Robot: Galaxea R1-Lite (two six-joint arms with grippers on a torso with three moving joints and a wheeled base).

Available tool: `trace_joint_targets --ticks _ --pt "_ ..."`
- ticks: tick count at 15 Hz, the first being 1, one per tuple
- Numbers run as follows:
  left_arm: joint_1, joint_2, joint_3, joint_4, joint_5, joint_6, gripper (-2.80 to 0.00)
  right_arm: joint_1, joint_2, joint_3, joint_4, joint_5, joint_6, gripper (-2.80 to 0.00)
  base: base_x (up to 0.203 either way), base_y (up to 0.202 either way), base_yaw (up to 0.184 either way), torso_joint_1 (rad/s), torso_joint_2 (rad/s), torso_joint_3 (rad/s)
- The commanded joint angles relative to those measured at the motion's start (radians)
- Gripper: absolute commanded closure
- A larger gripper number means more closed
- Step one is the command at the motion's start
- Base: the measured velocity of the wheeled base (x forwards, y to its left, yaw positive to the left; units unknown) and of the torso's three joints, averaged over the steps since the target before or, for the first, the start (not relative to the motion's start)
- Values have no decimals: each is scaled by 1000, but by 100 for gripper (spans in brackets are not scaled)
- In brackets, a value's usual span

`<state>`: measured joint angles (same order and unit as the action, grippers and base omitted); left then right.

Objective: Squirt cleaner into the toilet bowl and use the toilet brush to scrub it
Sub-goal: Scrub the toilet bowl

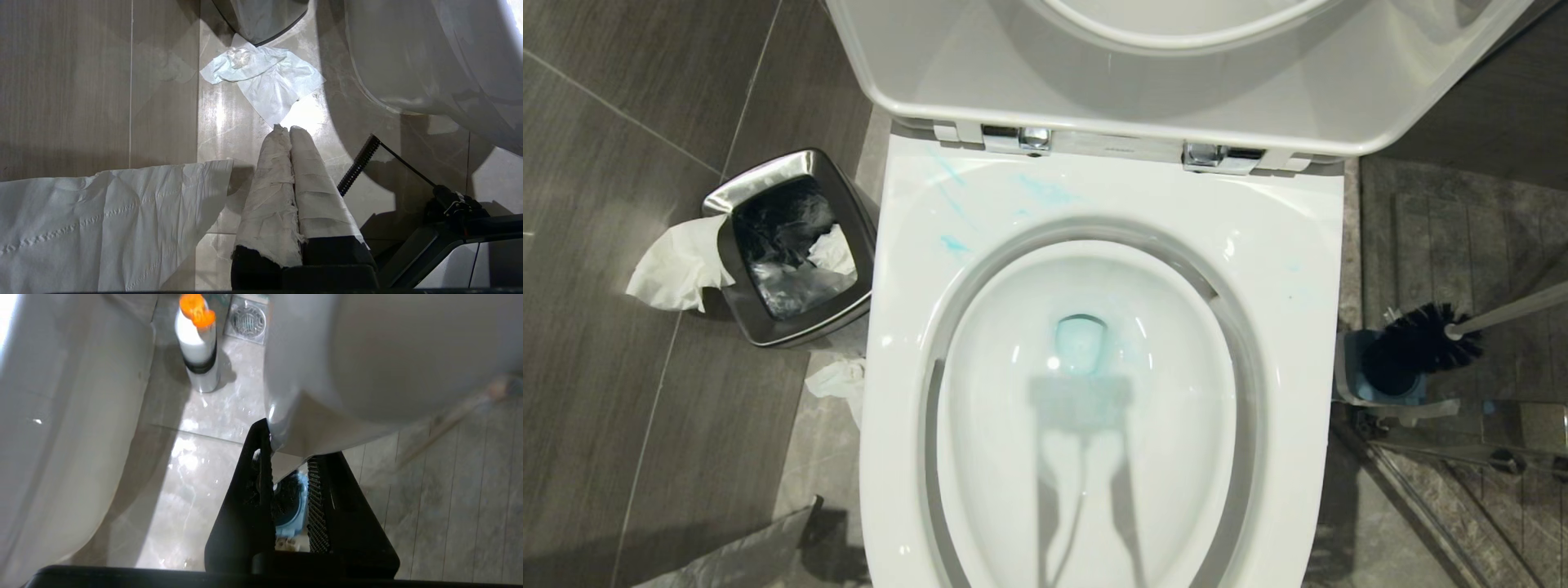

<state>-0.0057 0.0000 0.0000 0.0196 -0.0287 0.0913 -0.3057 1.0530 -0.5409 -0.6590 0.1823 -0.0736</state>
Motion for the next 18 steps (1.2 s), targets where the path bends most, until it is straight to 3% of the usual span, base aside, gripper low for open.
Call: trace_joint_targets --ticks 1,6,18 --pt "0 0 0 0 0 1 0 0 -28 -66 33 2 10 0 0 0 0 0 0 0" --pt "0 0 0 0 0 1 0 0 -39 -314 358 3 66 0 0 0 0 0 0 0" --pt "0 0 0 0 0 2 0 5 -38 -503 552 71 72 0 0 0 0 0 0 0"
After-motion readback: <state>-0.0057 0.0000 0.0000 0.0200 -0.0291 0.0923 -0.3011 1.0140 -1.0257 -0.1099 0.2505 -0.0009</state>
